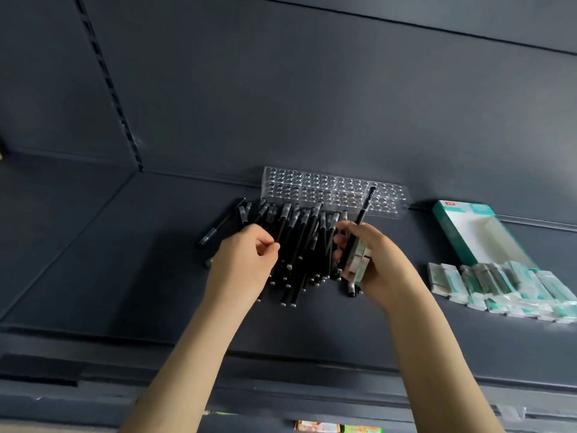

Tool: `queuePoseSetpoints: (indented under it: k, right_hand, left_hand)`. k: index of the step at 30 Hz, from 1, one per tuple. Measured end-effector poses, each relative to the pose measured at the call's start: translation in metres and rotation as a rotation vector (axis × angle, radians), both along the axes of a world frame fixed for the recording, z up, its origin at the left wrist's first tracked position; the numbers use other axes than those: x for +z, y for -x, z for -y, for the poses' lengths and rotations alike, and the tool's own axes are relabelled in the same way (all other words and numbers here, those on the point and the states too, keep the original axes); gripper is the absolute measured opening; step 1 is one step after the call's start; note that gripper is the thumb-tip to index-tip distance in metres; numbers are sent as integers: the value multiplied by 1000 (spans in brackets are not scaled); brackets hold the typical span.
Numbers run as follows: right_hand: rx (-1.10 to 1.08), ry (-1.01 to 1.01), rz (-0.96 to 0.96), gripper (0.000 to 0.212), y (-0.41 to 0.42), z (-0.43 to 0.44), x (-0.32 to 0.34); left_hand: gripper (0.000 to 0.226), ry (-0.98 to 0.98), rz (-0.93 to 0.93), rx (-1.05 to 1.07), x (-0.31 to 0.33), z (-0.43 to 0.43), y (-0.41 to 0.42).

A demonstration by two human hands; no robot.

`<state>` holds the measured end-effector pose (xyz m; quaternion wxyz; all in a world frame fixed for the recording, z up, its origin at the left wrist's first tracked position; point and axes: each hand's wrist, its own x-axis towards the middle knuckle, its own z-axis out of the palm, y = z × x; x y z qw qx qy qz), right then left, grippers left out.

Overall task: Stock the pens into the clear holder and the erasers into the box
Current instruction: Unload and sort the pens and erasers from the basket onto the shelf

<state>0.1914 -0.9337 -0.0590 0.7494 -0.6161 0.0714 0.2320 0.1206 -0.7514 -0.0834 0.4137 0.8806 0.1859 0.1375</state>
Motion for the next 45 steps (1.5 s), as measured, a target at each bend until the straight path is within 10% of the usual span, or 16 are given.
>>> queuePoseSetpoints:
  k: [8,19,28,45]
  right_hand:
    - [223,68,-21,19,-8,6,-7]
    - [577,63,93,26,-13,17,-7]
    - [490,51,128,23,-18,24,-8]
    - [34,-101,-54,22,-26,20,-12]
  left_hand:
    - [4,-110,101,24,-11,-4,-7]
    - [23,321,-42,-369,33,5,-72]
    - [13,520,51,-274,34,-8,-80]
    - [22,-140,78,-171,-14,-13,-112]
